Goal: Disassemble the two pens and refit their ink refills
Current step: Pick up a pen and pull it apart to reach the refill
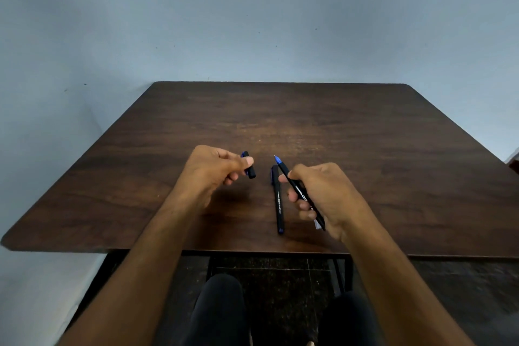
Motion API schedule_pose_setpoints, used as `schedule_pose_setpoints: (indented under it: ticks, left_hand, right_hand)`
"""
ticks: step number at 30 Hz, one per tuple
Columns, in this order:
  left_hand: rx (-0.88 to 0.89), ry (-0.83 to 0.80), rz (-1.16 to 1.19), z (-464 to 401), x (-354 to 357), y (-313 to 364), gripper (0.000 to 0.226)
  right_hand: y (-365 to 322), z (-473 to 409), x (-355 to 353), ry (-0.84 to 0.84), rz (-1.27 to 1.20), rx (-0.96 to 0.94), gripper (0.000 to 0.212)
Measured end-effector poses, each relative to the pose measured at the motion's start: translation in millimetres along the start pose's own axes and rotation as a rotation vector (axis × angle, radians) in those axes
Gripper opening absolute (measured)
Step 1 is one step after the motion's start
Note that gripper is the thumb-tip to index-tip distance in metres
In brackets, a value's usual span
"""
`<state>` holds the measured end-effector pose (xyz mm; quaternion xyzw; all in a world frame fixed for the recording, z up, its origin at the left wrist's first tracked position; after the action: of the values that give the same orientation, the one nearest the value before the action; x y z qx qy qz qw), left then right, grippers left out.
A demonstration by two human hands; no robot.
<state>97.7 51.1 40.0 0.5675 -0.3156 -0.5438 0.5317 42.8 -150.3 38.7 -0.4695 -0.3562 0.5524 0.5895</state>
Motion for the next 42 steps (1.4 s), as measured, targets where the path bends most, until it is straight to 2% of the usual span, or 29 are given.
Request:
schedule_pose_setpoints:
  ticks: [6,11,21,28,33,35,38,42]
  left_hand:
    - [0.049,0.112,-0.285,-9,1,-3,0.023]
    - [0.110,0.113,-0.362,-8,6,-6,0.024]
    - [0.175,0.133,-0.352,-1,4,-5,0.022]
    - [0.132,0.154,-0.369,-3,2,-8,0.024]
    - [0.301,0.228,-0.157,16,-7,3,0.010]
    - [0.284,0.116,0.053,26,2,2,0.008]
    - [0.094,-0.165,0.389,41,26,-2,0.018]
    - [-0.009,-0.285,0.565,44,34,0,0.024]
  right_hand:
    - [8,-6,7,-0.010,-0.020,0.020,0.026]
    - [9,-5,10,-0.053,-0.029,-0.034,0.025]
    - [13,-6,5,-0.037,-0.082,-0.035,0.022]
    - [16,-9,10,-0.042,-0.084,0.019,0.022]
    - [16,-9,12,-0.100,-0.156,-0.002,0.024]
    - [13,-7,13,-0.143,-0.196,-0.026,0.026]
    - [7,-3,21,-0.231,-0.266,-0.054,0.026]
    - [2,1,26,-0.313,-0.289,-0.077,0.027]
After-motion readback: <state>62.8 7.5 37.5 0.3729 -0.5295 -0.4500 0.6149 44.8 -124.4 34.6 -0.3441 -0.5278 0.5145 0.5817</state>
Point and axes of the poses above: each hand's wrist, its own z-axis away from the middle knuckle, its own x-axis out of the palm, y = z × x, the point moved 7 cm from there along -z, towards the middle knuckle, and after that the axes turned 8 degrees about y, right-handed, at the moved point
